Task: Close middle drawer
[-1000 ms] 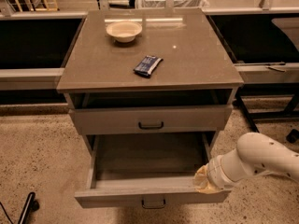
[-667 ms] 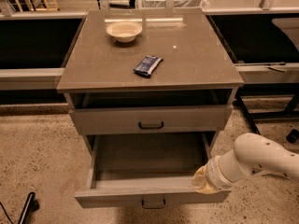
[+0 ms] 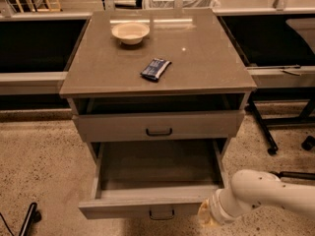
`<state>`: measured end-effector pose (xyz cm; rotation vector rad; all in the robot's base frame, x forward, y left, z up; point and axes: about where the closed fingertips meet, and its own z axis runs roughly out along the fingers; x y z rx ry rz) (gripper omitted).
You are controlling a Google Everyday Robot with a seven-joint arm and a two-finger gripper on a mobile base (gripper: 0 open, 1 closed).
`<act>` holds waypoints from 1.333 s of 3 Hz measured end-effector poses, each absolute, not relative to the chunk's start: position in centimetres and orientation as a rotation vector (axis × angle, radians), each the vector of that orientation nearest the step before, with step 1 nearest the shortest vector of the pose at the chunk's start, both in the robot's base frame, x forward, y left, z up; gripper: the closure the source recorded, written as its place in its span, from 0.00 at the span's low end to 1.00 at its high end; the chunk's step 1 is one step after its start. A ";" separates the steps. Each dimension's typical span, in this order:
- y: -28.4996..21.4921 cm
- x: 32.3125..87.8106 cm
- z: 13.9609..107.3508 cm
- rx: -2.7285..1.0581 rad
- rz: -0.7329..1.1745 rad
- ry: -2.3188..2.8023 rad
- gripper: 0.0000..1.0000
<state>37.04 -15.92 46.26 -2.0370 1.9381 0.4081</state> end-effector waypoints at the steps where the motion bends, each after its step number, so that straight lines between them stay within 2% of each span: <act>1: -15.3 35.2 43.2 -2.083 0.456 1.889 0.59; 2: -14.5 34.6 40.4 -2.121 0.463 1.856 0.36; 3: -13.8 36.6 37.7 -2.113 0.396 1.846 0.05; 4: -14.0 38.2 38.4 -2.096 0.324 1.847 0.00</act>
Offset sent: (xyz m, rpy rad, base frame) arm -0.0250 0.0229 -0.0904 0.0094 0.0075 0.1119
